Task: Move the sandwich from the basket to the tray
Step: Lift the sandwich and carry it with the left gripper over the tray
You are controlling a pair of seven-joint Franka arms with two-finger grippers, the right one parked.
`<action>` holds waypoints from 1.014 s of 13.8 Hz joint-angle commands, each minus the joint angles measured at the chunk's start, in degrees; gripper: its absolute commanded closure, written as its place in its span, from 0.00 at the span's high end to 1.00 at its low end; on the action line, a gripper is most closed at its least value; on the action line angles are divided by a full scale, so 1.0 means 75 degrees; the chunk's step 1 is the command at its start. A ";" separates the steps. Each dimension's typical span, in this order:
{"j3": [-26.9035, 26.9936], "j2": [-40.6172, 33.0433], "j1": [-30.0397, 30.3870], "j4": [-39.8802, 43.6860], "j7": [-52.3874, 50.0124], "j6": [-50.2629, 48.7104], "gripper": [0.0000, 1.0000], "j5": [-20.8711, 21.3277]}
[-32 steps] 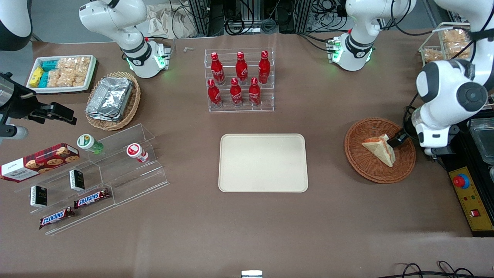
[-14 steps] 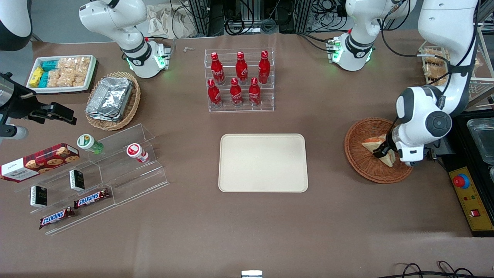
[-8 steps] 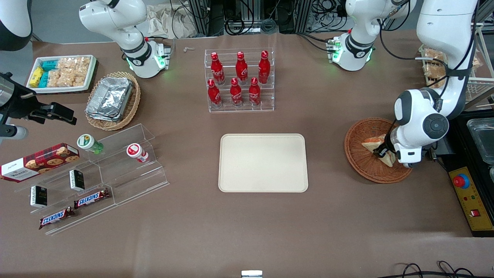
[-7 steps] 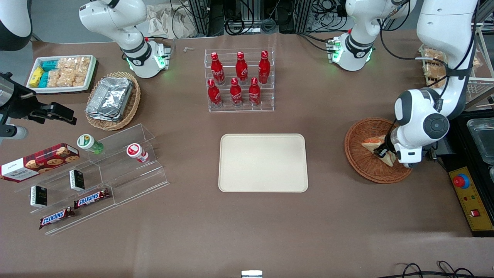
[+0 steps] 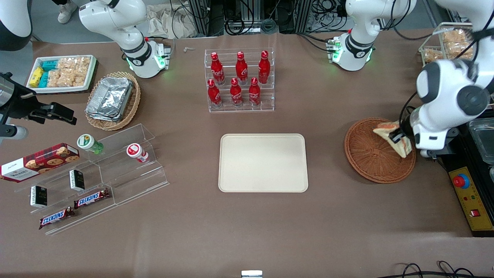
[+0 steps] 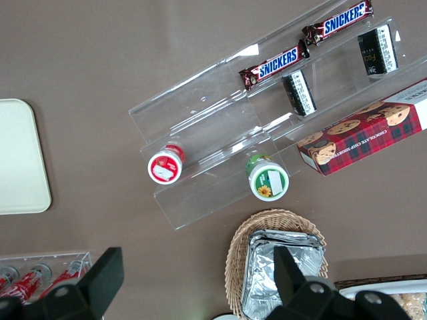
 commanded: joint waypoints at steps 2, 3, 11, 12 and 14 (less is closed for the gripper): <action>-0.1125 -0.0194 -0.0232 0.0702 0.0660 -0.0720 0.00 -0.0028; -0.1570 -0.0148 -0.0232 0.0750 0.0939 -0.0698 0.00 -0.0016; -0.3718 0.1115 -0.0232 0.1149 0.0687 0.0365 0.00 -0.0205; -0.3881 0.1478 -0.0232 0.1137 0.0359 0.0798 0.00 -0.0088; -0.4151 0.2146 -0.0220 0.1148 -0.0134 0.1561 0.00 0.0392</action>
